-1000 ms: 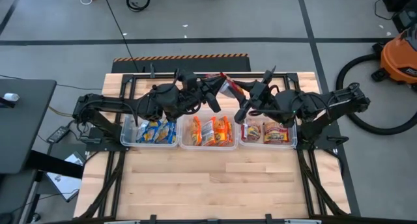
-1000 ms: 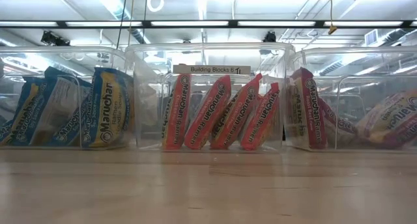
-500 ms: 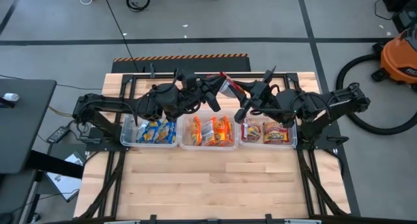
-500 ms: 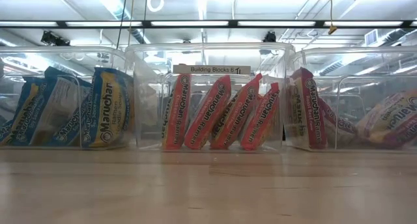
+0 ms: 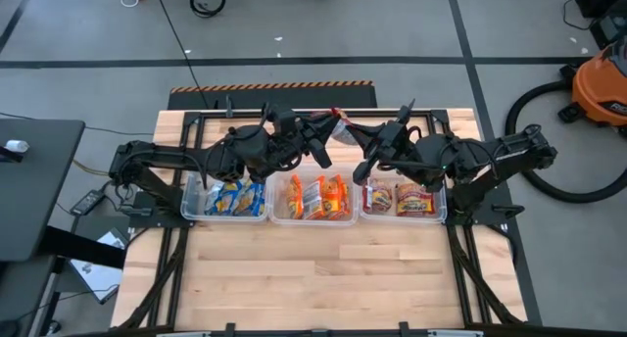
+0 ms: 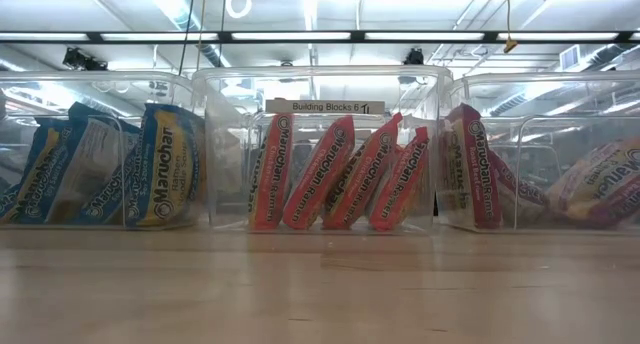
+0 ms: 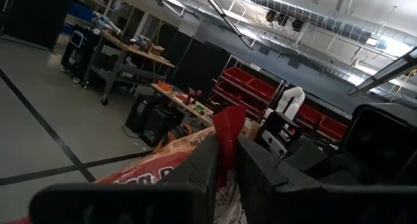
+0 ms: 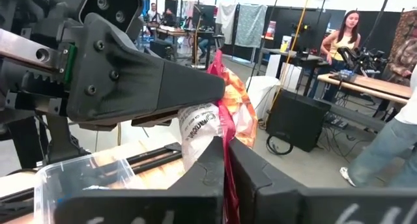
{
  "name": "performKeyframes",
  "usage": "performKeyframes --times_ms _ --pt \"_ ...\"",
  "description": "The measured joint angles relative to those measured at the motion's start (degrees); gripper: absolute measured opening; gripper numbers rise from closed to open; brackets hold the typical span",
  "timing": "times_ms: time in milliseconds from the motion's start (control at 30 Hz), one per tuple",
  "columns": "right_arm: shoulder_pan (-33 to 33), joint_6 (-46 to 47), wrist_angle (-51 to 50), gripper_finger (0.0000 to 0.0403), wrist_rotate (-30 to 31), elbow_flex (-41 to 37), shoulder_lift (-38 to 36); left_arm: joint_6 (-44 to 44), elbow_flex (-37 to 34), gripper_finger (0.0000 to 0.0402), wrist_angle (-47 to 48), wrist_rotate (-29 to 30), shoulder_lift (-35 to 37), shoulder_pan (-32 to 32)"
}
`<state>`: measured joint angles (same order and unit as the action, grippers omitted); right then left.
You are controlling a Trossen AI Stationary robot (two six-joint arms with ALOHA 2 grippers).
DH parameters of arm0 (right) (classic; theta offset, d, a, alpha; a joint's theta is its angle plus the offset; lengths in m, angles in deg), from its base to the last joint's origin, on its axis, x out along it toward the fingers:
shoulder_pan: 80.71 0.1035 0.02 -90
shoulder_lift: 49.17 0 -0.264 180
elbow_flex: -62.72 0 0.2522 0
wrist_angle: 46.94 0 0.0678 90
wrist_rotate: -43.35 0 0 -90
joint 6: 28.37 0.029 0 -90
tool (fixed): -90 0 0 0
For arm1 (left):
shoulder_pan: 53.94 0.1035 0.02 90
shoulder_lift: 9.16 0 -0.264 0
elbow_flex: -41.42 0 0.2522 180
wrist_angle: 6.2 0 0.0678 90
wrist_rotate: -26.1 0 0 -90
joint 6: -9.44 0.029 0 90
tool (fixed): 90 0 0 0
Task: Sort Maruchan noodles
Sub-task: Put the red noodle pack into the right transparent bin
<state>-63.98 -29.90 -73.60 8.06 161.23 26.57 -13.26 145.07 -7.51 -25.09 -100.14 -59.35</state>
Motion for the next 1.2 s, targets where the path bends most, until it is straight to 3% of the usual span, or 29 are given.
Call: performKeyframes --times_ms 267,567,800,1033,1200 --pt "1.0 0.1 -0.9 0.0009 1.5 0.0 -0.3 7.5 -0.1 0.0074 0.2 -0.6 3.0 -0.4" --pt "2.8 6.7 -7.5 0.0009 5.3 0.0 -2.3 14.6 0.0 0.0189 5.0 0.2 9.0 -1.8" --pt "7.0 41.5 -39.4 0.0009 6.6 0.0 -4.9 23.4 0.0 0.0234 15.1 3.2 14.5 -6.6" --pt "8.8 83.1 -76.0 0.0009 -4.0 -0.5 -4.4 24.9 0.0 0.0226 22.2 7.6 16.0 -10.5" --pt "8.6 94.2 -74.4 0.0009 -11.1 -6.0 -5.9 22.0 0.0 0.0225 24.5 7.9 15.7 -11.6"
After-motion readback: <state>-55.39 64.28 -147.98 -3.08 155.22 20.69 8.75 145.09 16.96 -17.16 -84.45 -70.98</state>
